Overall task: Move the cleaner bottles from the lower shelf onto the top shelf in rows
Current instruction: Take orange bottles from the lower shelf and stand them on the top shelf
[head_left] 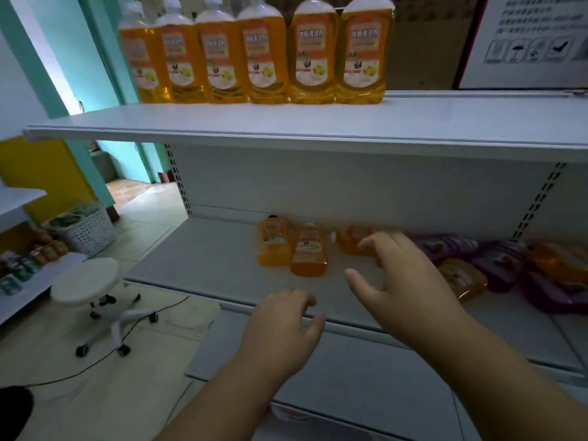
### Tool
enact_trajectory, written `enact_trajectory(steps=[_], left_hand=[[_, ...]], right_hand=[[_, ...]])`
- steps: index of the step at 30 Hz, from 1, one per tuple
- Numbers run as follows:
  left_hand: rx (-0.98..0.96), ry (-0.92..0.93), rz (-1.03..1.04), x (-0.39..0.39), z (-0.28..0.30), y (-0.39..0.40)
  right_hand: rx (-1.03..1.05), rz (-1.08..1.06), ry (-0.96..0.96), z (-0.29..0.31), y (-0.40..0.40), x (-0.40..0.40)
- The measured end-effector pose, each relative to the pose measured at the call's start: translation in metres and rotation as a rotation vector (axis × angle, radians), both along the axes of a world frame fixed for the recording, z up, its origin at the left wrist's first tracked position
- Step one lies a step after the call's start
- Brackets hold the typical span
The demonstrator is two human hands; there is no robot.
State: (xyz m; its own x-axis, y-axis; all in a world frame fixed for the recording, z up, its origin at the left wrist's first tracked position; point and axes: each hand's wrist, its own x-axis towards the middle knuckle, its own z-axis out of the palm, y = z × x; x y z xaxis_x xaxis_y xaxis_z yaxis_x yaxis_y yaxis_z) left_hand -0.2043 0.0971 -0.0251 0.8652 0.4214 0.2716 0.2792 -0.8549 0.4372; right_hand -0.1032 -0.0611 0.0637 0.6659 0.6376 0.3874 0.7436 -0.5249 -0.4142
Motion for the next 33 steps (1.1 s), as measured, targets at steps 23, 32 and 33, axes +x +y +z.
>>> enact_trajectory(steps=[23,32,33], left_hand=[[-0.674,0.249,0.324,0.13,-0.033,0.194],[-1.376,0.087,0.192,0.132,-0.034,0.205],[-1.521,0.019,0.157,0.123,-0.034,0.203]], right_hand=[[-0.077,-0.382,-0.006,-0.018,0.127,-0.013],[-0.078,-0.4,-0.006,-0.026,0.131,0.002],[-0.076,-0.4,0.0,-0.027,0.131,0.004]])
